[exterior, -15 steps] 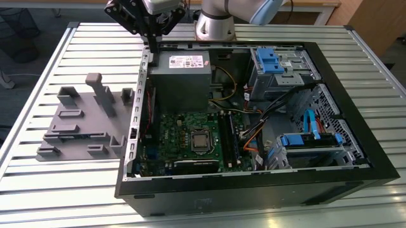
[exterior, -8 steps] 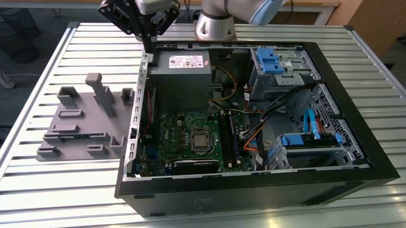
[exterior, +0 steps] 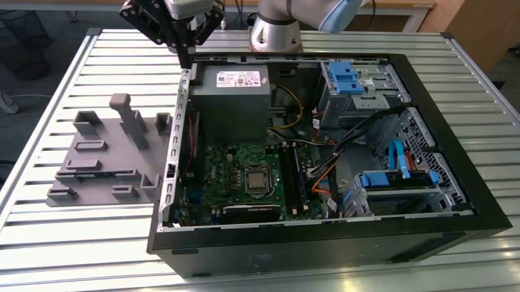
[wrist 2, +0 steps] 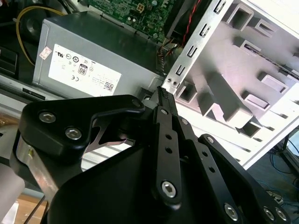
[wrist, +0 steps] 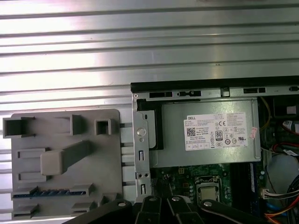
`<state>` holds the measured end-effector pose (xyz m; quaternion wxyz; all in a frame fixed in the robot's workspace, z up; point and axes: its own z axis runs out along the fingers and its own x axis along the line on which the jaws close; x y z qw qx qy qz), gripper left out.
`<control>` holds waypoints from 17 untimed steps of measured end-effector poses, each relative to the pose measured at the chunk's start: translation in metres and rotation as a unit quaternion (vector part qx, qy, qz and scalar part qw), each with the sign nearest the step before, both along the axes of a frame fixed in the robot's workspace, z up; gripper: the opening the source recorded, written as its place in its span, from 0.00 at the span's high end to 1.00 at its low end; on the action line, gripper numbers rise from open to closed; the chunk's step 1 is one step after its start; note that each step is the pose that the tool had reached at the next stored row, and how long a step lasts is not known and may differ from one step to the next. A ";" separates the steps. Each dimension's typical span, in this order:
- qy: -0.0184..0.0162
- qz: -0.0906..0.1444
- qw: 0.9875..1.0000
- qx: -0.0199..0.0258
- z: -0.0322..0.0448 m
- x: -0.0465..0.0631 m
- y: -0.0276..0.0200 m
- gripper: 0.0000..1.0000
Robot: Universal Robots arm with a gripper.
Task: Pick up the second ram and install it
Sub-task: 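Reach for the second ram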
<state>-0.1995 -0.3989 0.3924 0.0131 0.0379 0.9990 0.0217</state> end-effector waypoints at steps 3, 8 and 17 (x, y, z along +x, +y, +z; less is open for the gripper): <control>0.000 0.000 1.000 0.000 -0.0002 -0.002 0.0000 0.89; 0.000 0.000 1.000 0.000 -0.0005 -0.006 0.0000 0.89; 0.000 0.000 1.000 0.000 -0.0011 -0.015 0.0000 0.89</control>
